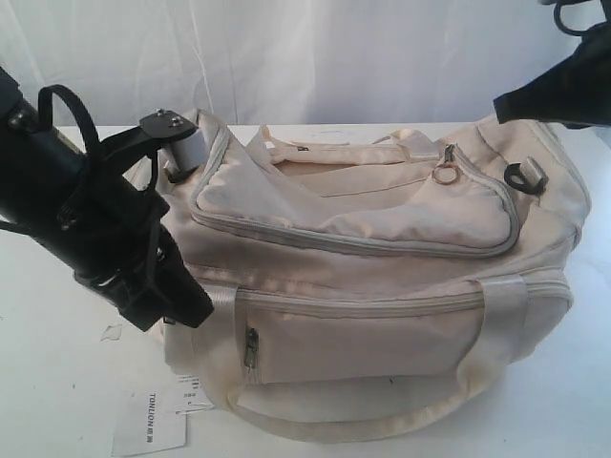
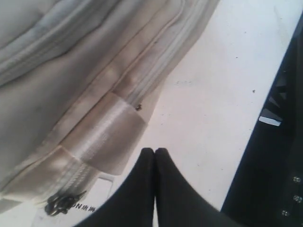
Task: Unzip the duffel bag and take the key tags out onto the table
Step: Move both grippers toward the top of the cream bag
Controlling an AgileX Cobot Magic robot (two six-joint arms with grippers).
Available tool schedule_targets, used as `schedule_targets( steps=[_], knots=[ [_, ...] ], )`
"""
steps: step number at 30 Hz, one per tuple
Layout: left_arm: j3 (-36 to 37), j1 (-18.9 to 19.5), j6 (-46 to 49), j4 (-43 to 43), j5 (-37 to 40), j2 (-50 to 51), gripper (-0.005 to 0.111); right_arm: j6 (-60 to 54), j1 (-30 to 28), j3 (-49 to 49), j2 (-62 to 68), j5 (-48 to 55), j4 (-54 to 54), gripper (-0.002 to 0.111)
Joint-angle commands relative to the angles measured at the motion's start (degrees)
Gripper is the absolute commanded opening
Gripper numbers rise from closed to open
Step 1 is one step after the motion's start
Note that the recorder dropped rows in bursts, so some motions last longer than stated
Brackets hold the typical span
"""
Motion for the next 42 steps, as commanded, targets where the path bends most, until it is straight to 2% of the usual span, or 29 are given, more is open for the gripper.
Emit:
schedule_targets(
  steps=[1,3,8,9,13,20,26,31,38,40,42],
  knots=[
    [-0.3,-0.3,1.8,-4.0,2.2,-0.6,0.0,4.2,-0.1,-1.5,3.6,-3.0,-4.8,0.011],
    [-0.3,-0.3,2.0,-4.0,2.2,-0.6,0.0,4.2,-0.1,-2.6,5.6,-3.1,-4.8,0.022],
    [-0.3,-0.3,2.0,-4.4,2.4,-0.6,0.0,3.8,-0.1,-6.5,11.3,-2.9,-4.8,0.06],
    [-0.3,-0.3,2.0,-4.8,2.4,-0.6,0.0,3.8,-0.1,-7.7,12.7,-3.3,-4.9,0.063],
    [-0.3,-0.3,3.3,-6.8,2.8,-0.6,0.0,3.8,-0.1,-11.7,17.2,-4.1,-4.9,0.062],
    [-0.3,-0.3,6.2,-8.5,3.4,-0.6,0.0,4.2,-0.7,-15.1,23.0,1.6,-5.4,0.06],
    [-0.3,-0.3,6.2,-8.5,3.5,-0.6,0.0,12.0,-1.4,-16.4,21.2,2.6,-13.6,0.06],
    [-0.3,-0.3,6.2,-8.5,3.6,-0.6,0.0,13.1,-2.2,-16.8,20.1,3.0,-15.3,0.067],
    [-0.3,-0.3,6.2,-8.7,3.6,-0.6,0.0,13.1,-2.4,-16.8,23.5,4.1,-14.1,0.067],
    [-0.3,-0.3,6.2,-8.7,3.6,-0.6,0.0,13.1,-2.4,-16.8,23.8,4.4,-13.3,0.063],
    [-0.3,-0.3,6.2,-8.7,3.3,-0.6,0.0,13.1,-2.4,-16.8,23.8,7.8,-10.7,0.039]
  ],
)
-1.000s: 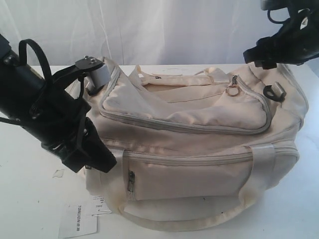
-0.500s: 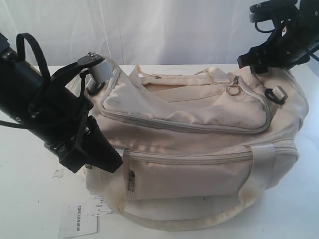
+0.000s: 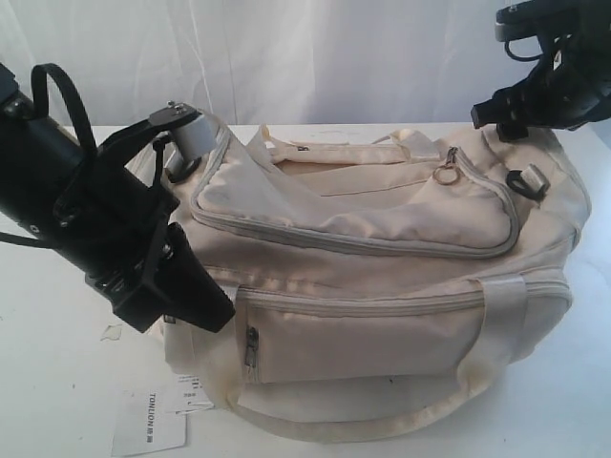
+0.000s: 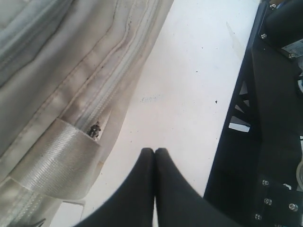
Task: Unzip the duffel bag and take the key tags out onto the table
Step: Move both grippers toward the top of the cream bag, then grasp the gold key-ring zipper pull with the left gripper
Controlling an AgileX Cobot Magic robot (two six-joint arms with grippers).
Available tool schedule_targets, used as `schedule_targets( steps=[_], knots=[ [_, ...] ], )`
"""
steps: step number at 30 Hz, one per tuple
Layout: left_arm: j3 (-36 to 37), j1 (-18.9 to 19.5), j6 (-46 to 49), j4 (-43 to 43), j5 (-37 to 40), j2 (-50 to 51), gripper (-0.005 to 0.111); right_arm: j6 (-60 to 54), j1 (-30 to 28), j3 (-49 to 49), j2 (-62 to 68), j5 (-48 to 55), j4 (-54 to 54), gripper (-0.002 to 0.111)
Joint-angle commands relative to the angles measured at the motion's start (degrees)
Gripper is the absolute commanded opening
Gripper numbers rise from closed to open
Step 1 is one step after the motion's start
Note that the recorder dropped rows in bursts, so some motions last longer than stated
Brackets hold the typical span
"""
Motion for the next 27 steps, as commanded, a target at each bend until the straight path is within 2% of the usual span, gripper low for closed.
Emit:
schedule_targets(
  steps=[1,2,3,4,5,6,7,9,12,15,18,20,23,26,27],
  knots=[
    [-0.3,-0.3,0.3,-1.7,0.5,-0.4,0.0,0.2,-0.3,-0.2,0.1,5.6,2.9,0.025],
    [-0.3,-0.3,0.3,-2.3,0.1,-0.4,0.0,0.2,-0.3,-0.2,0.1,6.9,3.3,0.017],
    [-0.3,-0.3,0.3,-3.1,-0.9,-0.4,0.0,0.1,-0.3,-0.2,0.1,8.4,4.6,0.005],
    [-0.3,-0.3,0.6,-3.8,-2.0,-0.4,0.0,0.1,-0.3,-0.2,-0.2,9.0,5.5,0.0],
    [-0.3,-0.3,1.1,-4.5,-3.5,-0.4,0.0,0.0,-0.3,-0.2,-0.4,9.7,6.4,0.0],
    [-0.7,-0.3,2.7,-10.4,-9.4,-0.4,0.0,-1.1,-0.3,-0.2,-1.5,9.9,8.0,0.0],
    [-1.7,-0.3,4.5,-14.0,-11.9,-0.4,0.0,-2.3,-0.3,-0.2,-2.4,10.1,9.3,0.0],
    [-4.1,-0.3,6.3,-17.2,-14.4,-0.3,0.0,-4.5,-0.3,-0.2,-3.9,10.1,11.7,0.0],
    [-12.0,-1.1,6.0,-17.7,-17.0,3.7,0.0,-4.7,-0.3,-0.2,-5.6,11.0,12.1,0.0],
    [-19.7,-2.9,4.3,-17.5,-17.1,11.9,0.0,-4.7,-0.3,0.1,-5.7,12.4,12.3,0.0],
    [-30.4,-7.2,4.3,-17.7,-21.9,24.2,0.0,-6.0,-0.3,1.5,-5.8,11.2,12.3,0.0],
    [-35.5,-9.3,4.3,-17.4,-26.0,30.2,0.0,-6.0,-0.3,1.8,-5.8,10.5,12.3,0.0],
    [-39.5,-10.1,4.1,-17.4,-25.9,35.1,0.001,-6.0,-0.3,1.8,-5.8,10.3,12.3,0.0],
    [-42.8,-10.9,4.0,-17.4,-26.0,38.8,0.012,-6.0,-0.3,1.8,-5.8,9.9,12.7,0.0],
    [-44.2,-11.3,4.7,-17.3,-26.2,40.6,0.026,-6.0,-0.3,1.8,-5.8,9.8,13.2,0.0]
  ],
)
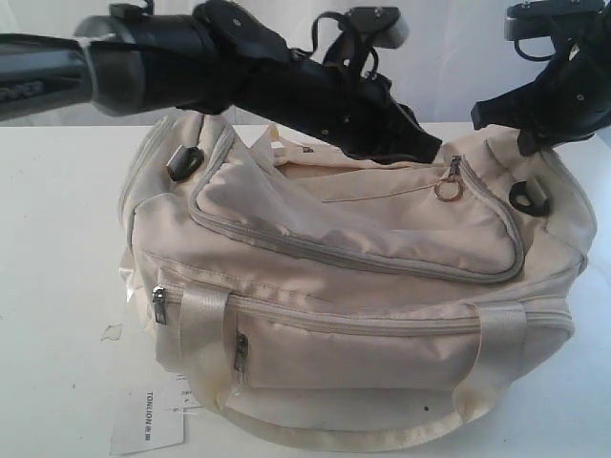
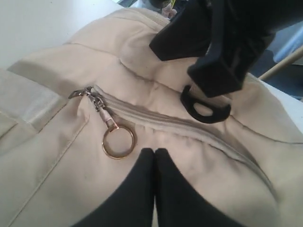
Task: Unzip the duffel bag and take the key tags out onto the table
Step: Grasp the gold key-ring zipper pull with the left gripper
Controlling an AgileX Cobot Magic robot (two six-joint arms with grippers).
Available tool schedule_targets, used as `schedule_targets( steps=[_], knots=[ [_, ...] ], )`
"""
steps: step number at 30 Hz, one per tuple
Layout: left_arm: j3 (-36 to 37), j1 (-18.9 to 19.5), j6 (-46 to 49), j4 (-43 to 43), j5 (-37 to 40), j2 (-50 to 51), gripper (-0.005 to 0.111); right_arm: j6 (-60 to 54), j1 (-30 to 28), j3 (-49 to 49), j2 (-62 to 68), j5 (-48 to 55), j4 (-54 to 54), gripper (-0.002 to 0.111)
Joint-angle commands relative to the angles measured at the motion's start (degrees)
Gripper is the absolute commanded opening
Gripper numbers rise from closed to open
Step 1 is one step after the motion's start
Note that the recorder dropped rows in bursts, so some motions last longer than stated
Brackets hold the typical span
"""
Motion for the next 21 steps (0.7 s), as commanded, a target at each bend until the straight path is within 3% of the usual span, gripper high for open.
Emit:
schedule_targets(
  steps=[1,2,4,6,14,21],
  knots=[
    [-4.7,-1.1,0.1,-0.6,0.1,5.3,0.034,-0.6,-0.2,0.3,-0.7,0.1,0.9,0.0],
    [-5.6,-1.1,-0.2,-0.6,0.1,6.6,0.048,-0.4,-0.2,0.3,-0.7,0.1,0.9,0.0],
    [-6.0,-1.3,-0.2,-0.7,-0.6,7.6,0.064,0.7,-0.2,0.3,-0.7,-0.3,2.7,0.0],
    [-6.0,-1.8,-0.2,-0.7,-2.9,7.9,0.07,1.7,-0.2,0.3,-0.7,-0.6,3.0,0.0],
    [-6.0,-5.0,-0.1,-0.7,-11.8,9.9,0.074,4.6,-0.2,0.3,-1.4,-0.8,4.1,0.0],
    [-6.0,-5.0,-0.4,-1.0,-12.9,11.8,0.074,4.6,-0.2,0.3,-2.8,-1.1,4.2,0.0]
  ],
)
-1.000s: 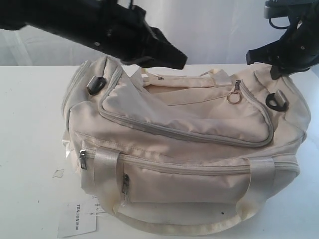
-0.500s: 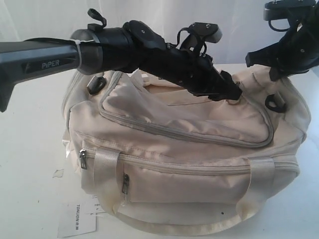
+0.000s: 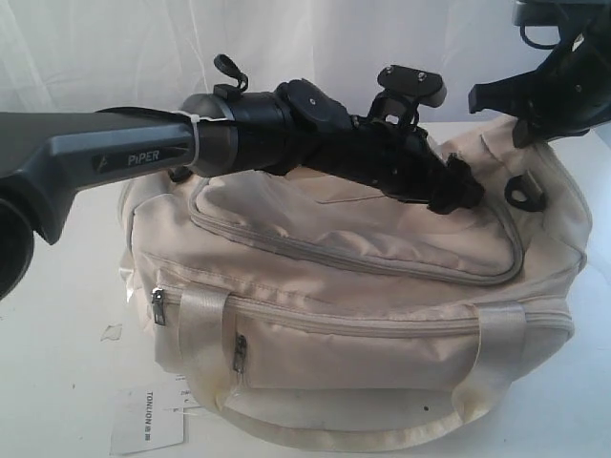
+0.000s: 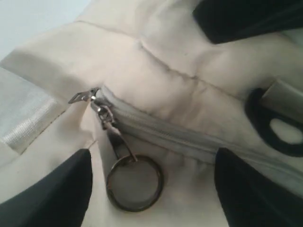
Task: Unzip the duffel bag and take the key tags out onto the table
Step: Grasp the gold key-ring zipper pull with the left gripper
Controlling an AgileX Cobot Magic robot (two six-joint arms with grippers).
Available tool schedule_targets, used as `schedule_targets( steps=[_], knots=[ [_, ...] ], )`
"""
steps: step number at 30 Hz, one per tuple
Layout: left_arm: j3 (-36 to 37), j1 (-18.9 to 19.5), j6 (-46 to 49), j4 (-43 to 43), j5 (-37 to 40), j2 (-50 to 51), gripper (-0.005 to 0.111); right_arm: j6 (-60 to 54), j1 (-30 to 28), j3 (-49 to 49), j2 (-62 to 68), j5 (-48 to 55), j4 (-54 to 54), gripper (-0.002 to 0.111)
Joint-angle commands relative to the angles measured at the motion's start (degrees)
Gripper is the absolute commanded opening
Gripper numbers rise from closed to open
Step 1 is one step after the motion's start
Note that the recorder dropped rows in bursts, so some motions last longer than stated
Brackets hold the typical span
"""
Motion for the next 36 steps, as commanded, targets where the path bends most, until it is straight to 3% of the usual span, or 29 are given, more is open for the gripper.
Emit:
schedule_targets(
  steps=[1,4,22,36],
  knots=[
    [-0.3,-0.3,-0.4,-1.3,-0.6,1.0,0.074,0.4,-0.2,0.1,-1.5,-0.2,0.5,0.0],
    [-0.3,-0.3,-0.4,-1.6,-0.6,1.0,0.071,0.4,-0.2,0.1,-1.5,-0.2,0.5,0.0],
    [-0.3,-0.3,-0.3,-3.5,-0.7,-0.2,0.018,0.4,-0.2,0.1,-1.5,-0.1,0.5,0.0],
    [-0.3,-0.3,-0.2,-3.3,3.4,-4.3,0.014,0.4,-0.2,0.1,-1.2,-0.1,0.5,0.0]
  ],
)
